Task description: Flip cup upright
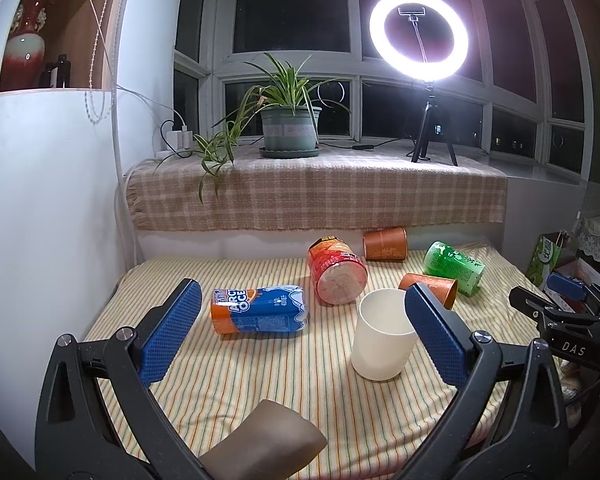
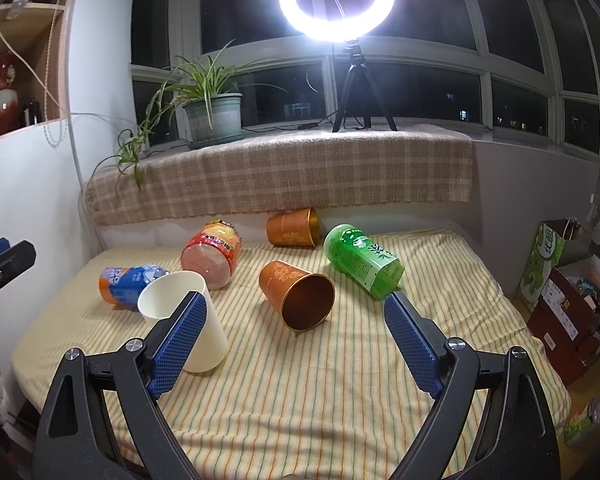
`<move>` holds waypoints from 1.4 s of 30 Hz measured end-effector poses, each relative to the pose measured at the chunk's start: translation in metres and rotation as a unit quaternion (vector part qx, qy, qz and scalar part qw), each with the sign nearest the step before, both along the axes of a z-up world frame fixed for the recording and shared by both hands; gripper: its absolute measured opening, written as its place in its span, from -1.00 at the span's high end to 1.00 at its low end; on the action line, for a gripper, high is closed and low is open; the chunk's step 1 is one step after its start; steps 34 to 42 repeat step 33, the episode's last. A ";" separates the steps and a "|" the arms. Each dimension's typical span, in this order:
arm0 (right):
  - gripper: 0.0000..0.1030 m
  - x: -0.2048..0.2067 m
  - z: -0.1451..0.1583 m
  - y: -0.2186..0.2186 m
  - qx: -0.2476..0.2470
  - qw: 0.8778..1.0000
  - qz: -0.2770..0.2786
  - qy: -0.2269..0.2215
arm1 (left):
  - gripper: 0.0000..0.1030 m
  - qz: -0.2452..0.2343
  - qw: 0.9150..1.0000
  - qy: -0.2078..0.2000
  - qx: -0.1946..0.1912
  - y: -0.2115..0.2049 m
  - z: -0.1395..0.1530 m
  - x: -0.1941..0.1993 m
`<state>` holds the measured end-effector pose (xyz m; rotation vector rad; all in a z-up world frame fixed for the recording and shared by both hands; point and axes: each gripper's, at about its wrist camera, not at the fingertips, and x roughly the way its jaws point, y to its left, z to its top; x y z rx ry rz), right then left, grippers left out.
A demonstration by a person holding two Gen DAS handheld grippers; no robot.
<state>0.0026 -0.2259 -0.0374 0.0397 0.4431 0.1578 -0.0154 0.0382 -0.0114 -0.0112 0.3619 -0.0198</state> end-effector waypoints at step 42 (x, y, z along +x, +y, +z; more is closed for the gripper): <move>-0.76 0.001 -0.007 0.004 0.002 1.000 -0.001 0.011 | -1.00 0.005 1.000 -0.002 0.000 0.005 -0.004 0.002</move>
